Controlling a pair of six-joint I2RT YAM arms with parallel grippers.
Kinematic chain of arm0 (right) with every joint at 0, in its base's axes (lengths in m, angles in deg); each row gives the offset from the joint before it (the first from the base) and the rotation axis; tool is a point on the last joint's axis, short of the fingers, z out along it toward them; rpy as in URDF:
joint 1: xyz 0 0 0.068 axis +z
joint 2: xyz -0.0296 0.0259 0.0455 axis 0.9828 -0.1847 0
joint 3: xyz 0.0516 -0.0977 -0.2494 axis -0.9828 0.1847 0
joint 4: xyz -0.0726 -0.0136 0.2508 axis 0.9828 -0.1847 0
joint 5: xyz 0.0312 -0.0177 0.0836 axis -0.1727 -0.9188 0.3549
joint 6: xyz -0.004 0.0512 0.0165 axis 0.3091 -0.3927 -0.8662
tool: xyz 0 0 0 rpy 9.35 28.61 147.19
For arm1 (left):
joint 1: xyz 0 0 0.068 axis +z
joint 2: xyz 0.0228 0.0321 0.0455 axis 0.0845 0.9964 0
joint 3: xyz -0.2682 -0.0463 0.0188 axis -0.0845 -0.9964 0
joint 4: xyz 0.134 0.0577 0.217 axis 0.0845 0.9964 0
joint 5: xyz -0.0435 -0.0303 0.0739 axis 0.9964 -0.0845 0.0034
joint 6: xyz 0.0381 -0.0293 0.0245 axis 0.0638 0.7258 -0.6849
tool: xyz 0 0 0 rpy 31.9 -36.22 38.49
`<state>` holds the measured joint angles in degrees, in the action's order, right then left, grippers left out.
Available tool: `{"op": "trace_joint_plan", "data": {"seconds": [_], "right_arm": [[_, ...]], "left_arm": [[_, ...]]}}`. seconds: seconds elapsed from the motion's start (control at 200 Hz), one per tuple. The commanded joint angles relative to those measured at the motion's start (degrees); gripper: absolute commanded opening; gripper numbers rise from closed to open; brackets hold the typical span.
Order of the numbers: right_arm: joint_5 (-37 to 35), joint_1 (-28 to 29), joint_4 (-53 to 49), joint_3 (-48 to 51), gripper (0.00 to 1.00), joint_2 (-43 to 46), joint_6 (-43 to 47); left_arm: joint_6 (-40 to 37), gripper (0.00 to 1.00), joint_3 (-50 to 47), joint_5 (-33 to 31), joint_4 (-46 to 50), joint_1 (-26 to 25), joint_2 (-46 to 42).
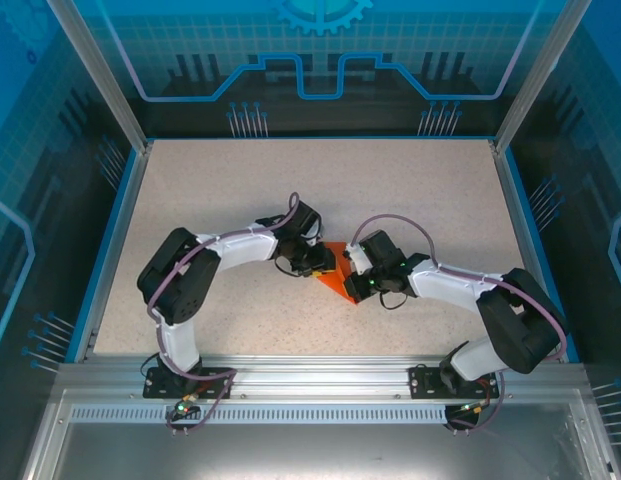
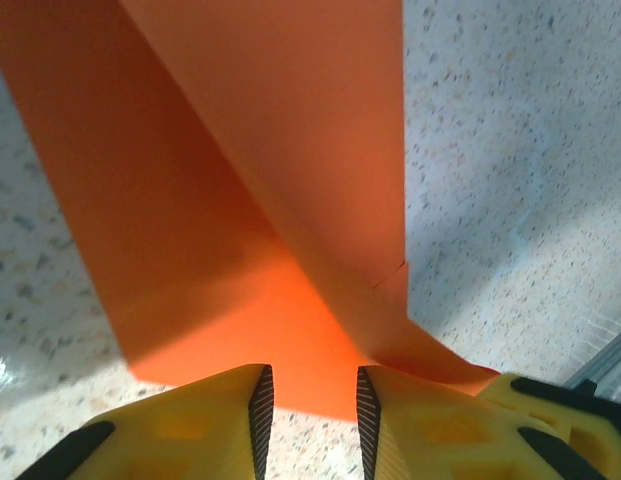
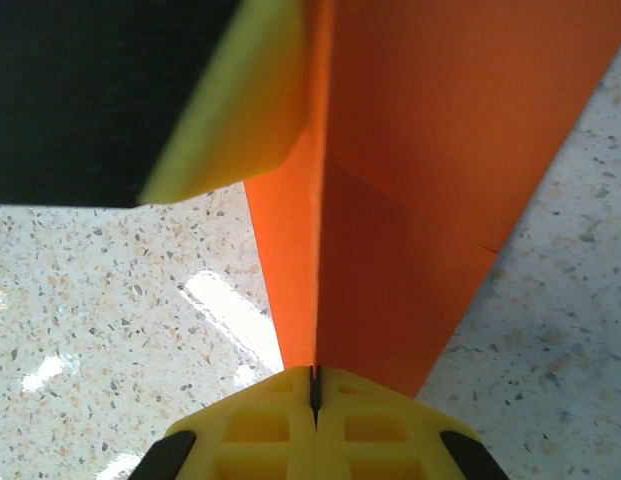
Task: Fold a paper plane with a square sheet of paper (fold left side to right side)
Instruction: Fourth fold the wing at the center of the table.
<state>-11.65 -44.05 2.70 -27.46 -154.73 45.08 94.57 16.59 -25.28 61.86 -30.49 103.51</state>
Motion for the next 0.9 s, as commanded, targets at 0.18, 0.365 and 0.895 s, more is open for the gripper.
{"op": "trace_joint_plan", "data": {"seconds": [0.18,0.365,0.895], "right_arm": [[3.5,-1.86,1.1,0.69,0.07,-2.51,-0.97],[4.71,-2.75,1.01,0.85,0.13,-3.09,-1.06],[27.68,-17.45,4.82,-1.06,0.39,-1.63,-9.47]], "left_arm": [[1.46,0.33,3.98,1.3,-0.55,-0.58,4.65],[1.56,0.33,4.18,1.06,-0.73,-0.96,6.38],[1.37,0.32,3.56,0.64,-0.99,-1.14,6.45]]}}
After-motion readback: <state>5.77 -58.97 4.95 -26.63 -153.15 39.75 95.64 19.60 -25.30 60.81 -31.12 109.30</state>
